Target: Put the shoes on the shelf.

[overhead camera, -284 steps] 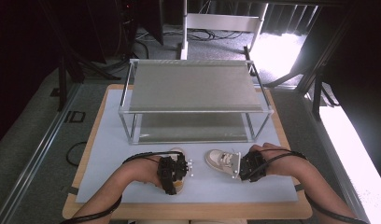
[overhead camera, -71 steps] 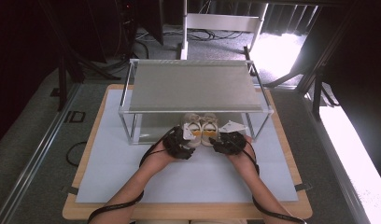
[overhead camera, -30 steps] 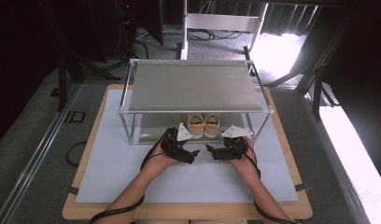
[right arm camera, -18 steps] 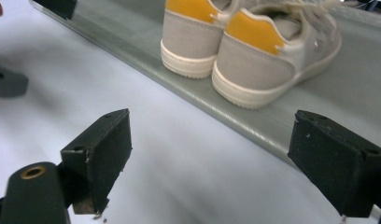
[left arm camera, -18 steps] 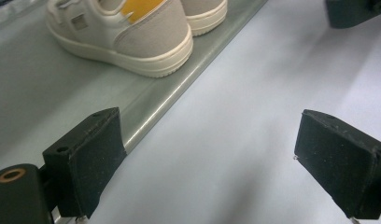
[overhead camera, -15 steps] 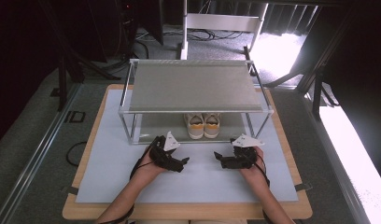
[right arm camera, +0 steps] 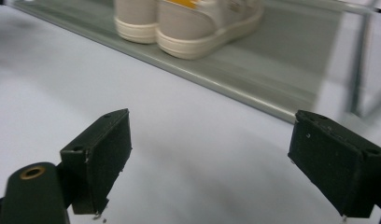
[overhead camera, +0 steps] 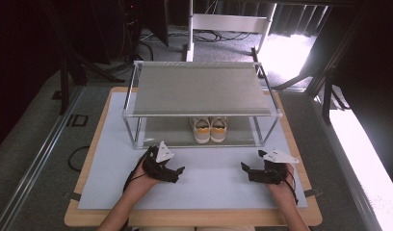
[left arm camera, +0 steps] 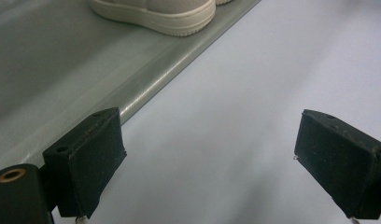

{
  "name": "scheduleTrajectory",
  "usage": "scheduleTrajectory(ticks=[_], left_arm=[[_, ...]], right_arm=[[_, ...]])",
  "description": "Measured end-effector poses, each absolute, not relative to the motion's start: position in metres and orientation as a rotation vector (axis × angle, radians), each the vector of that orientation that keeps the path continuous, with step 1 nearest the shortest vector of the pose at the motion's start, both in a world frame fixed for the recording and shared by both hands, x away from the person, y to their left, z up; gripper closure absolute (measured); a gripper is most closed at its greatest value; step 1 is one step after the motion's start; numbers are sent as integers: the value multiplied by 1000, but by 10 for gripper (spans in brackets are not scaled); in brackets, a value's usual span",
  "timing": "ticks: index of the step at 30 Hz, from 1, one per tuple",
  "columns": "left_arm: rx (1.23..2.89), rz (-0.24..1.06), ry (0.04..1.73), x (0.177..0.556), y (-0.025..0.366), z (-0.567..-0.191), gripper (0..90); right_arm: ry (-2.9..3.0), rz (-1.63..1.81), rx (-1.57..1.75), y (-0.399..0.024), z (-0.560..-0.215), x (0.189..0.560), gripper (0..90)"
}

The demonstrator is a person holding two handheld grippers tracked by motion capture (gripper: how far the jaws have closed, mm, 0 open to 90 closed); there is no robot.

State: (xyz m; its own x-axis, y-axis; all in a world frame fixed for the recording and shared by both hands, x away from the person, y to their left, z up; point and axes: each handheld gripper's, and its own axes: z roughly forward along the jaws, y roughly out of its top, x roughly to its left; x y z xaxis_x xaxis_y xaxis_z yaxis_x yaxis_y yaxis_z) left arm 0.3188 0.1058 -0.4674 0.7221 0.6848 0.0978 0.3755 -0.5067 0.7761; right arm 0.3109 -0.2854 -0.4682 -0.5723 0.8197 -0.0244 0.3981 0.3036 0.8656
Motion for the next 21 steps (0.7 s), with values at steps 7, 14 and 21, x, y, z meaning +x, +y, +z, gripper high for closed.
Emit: scheduleTrajectory(ticks=[7, 14, 21], left_arm=[[2160, 516, 809, 313, 117, -472, 78], [2137, 546, 854, 306, 137, -476, 78], [2077, 562, 907, 300, 156, -480, 79]], right_arm=[[2097, 1181, 1114, -302, -472, 306, 121], [2079, 1158, 1150, -317, -474, 303, 121], [2065, 1149, 1184, -327, -475, 304, 121]])
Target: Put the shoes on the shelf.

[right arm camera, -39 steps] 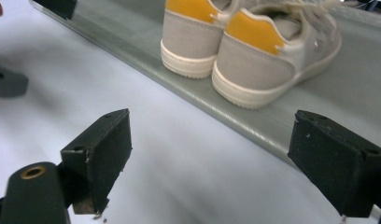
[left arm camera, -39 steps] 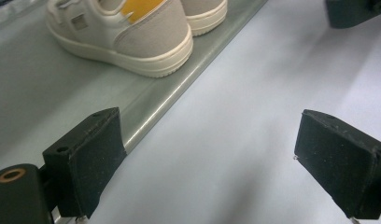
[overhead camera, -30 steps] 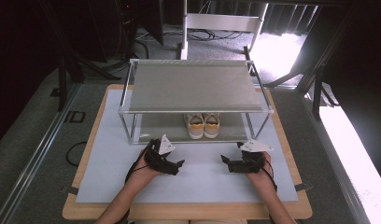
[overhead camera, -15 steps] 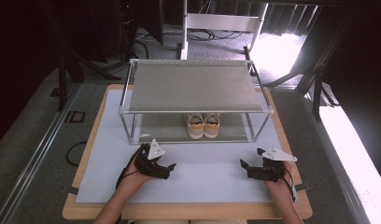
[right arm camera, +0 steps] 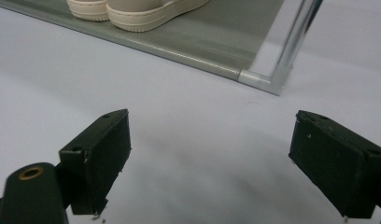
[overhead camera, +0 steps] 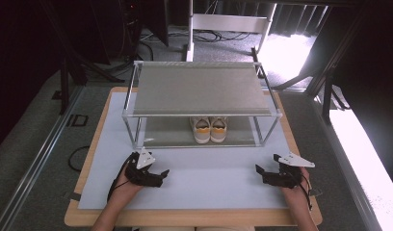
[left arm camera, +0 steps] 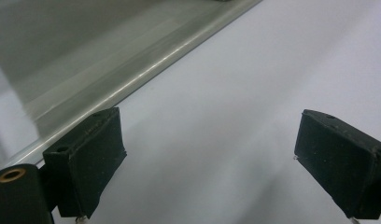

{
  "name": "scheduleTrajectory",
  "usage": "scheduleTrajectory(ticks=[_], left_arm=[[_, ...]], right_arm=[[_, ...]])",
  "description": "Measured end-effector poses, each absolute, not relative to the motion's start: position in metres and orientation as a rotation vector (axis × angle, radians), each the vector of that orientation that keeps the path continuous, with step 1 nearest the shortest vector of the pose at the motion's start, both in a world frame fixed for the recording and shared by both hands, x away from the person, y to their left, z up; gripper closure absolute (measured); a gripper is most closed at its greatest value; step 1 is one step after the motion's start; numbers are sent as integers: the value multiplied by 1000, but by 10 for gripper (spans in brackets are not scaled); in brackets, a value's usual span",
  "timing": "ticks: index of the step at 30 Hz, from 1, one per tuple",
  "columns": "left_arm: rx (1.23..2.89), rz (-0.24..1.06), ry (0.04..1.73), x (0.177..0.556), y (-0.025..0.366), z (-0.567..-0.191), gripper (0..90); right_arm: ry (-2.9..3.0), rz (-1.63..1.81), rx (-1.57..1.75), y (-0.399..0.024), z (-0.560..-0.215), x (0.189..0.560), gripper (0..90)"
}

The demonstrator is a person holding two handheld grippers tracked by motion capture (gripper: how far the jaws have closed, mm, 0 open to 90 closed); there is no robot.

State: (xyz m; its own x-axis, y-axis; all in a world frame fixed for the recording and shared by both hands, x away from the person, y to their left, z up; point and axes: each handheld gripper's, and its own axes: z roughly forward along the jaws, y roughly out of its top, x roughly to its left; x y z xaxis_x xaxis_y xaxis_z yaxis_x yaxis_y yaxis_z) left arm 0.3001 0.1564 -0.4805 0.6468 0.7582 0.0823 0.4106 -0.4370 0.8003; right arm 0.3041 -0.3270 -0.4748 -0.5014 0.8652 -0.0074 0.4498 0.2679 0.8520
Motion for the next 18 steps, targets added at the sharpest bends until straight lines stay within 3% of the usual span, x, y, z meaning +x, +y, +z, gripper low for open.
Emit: scheduleTrajectory(ticks=[18], left_arm=[[1926, 607, 975, 290, 179, -486, 79]], right_arm=[[2027, 1129, 1201, -339, -479, 305, 121]])
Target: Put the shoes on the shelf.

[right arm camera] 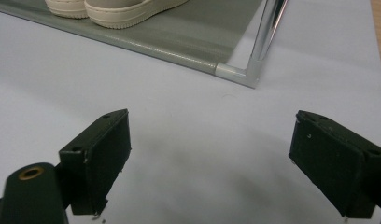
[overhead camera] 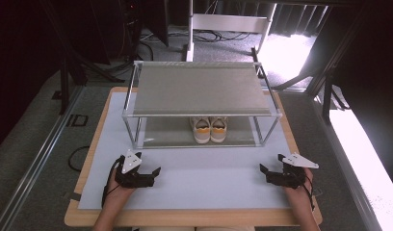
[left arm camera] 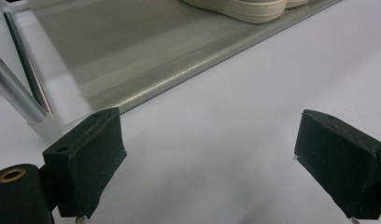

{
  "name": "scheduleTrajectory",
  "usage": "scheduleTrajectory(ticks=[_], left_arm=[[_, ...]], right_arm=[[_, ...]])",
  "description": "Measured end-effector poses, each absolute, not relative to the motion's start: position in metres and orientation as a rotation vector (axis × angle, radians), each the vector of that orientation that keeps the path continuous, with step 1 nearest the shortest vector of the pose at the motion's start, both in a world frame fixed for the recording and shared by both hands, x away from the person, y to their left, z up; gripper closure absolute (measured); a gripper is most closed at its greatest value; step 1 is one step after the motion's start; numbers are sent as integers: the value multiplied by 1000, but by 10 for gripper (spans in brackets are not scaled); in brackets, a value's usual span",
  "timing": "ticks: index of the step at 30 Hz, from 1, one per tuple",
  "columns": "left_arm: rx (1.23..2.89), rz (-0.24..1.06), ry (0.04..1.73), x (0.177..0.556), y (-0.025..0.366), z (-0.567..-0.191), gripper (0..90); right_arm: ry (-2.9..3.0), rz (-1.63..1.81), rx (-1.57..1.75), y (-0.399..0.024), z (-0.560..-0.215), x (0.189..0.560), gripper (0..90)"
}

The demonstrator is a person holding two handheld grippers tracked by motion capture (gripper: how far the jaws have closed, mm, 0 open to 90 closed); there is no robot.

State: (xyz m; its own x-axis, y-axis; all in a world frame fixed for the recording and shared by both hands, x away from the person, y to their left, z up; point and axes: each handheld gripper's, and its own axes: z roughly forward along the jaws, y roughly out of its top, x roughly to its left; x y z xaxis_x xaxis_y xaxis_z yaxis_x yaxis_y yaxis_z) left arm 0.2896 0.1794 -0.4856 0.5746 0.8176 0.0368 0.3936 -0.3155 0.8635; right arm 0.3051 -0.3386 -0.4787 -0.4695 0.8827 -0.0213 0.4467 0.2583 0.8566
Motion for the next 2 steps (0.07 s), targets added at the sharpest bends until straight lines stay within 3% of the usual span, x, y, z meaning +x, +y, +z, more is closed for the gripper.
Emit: scheduleTrajectory(ticks=[2], left_arm=[[1930, 611, 971, 289, 179, -486, 79]], right_arm=[[2024, 1131, 1212, -339, -479, 305, 121]])
